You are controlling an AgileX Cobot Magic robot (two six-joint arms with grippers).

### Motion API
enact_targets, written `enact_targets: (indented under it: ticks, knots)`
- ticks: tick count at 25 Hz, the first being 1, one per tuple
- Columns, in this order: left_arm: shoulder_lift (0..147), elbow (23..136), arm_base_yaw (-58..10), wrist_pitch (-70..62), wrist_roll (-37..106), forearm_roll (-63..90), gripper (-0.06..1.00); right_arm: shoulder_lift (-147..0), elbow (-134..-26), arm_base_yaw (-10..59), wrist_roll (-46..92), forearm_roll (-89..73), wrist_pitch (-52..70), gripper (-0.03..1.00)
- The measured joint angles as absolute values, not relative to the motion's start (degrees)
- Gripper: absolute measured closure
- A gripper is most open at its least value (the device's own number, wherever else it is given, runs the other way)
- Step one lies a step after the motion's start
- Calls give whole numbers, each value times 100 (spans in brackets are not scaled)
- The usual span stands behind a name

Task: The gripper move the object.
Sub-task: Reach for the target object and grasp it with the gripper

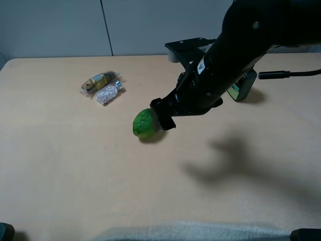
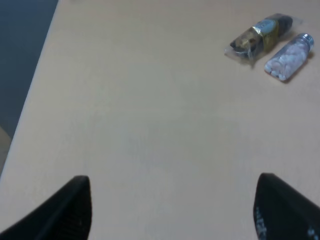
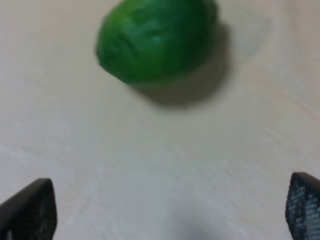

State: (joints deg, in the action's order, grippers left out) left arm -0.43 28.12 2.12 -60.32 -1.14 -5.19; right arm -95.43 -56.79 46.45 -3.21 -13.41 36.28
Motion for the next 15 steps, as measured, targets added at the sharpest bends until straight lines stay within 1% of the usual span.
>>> enact_targets:
  ticks: [3, 7, 11, 15]
  knots:
    - [-43, 2812, 212, -6032, -114, -519, 21, -9862, -6035, 4800, -582, -1361, 3579, 27]
    - [-43, 2812, 212, -6032, -114, -519, 21, -10253, -6436, 4842, -1037, -1360, 3512, 27]
    - [-43, 2812, 212, -6032, -114, -519, 21, -10562, -6561, 4882, -1262, -1348, 3490, 27]
    - [-43, 2812, 212, -6032, -114, -519, 21, -10717, -6563, 4907, -2059, -1375, 3402, 27]
